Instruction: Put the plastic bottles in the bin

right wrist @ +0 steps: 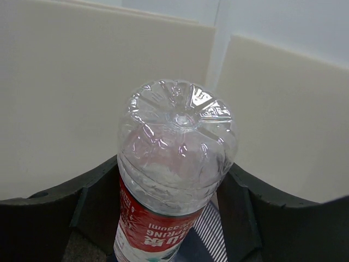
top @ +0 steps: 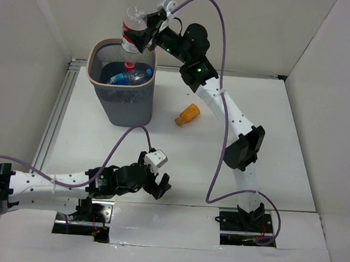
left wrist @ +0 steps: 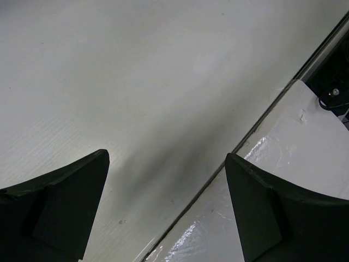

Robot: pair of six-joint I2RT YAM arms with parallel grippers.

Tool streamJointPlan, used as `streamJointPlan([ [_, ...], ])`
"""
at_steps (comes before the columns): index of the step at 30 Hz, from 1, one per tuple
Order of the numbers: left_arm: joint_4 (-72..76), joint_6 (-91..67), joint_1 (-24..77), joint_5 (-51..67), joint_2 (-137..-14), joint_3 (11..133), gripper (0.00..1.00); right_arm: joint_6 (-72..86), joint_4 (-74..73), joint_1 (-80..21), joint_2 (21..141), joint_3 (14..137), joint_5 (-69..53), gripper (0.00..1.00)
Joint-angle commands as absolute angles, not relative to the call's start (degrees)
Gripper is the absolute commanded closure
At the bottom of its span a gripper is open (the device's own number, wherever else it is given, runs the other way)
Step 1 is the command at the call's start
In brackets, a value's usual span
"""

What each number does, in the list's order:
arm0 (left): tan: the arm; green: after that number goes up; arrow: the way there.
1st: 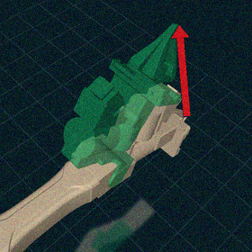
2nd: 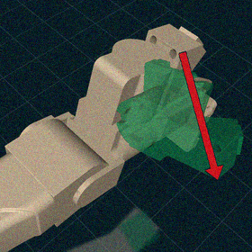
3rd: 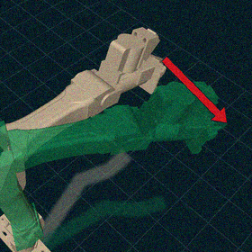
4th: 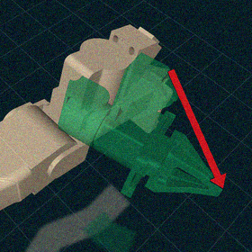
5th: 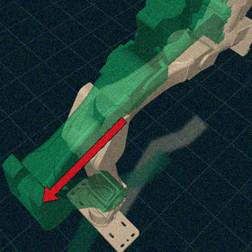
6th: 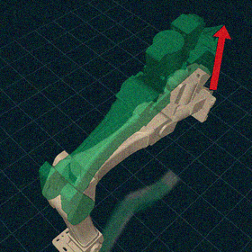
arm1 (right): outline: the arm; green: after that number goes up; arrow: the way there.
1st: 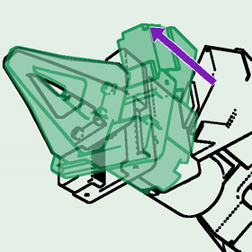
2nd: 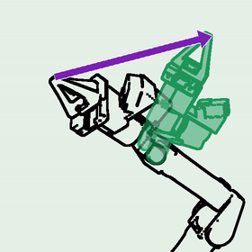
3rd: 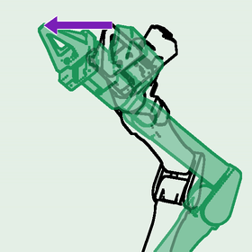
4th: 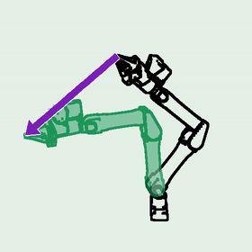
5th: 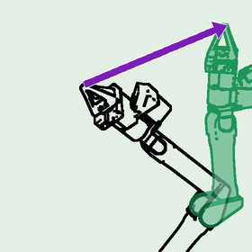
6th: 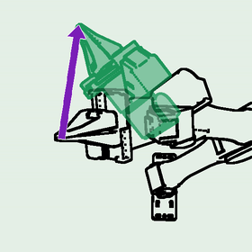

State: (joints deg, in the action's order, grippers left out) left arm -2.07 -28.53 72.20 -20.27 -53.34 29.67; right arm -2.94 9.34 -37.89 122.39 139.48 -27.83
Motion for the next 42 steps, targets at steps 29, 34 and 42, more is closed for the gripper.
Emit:
streamJointPlan([
  [29,13.0,-4.7,48.2,-22.3,-104.3,70.8,0.0,-29.3,-48.6,13.4,82.2,81.9,-53.5,0.85],
  [34,11.3,-2.7,46.8,-23.5,-112.7,77.7,0.0,-32.4,-48.6,15.2,71.0,68.4,-54.8,0.53],
  [42,9.2,-0.8,43.7,-22.8,-120.8,85.5,0.0,-32.4,-49.2,16.3,67.9,65.2,-56.0,0.08],
])
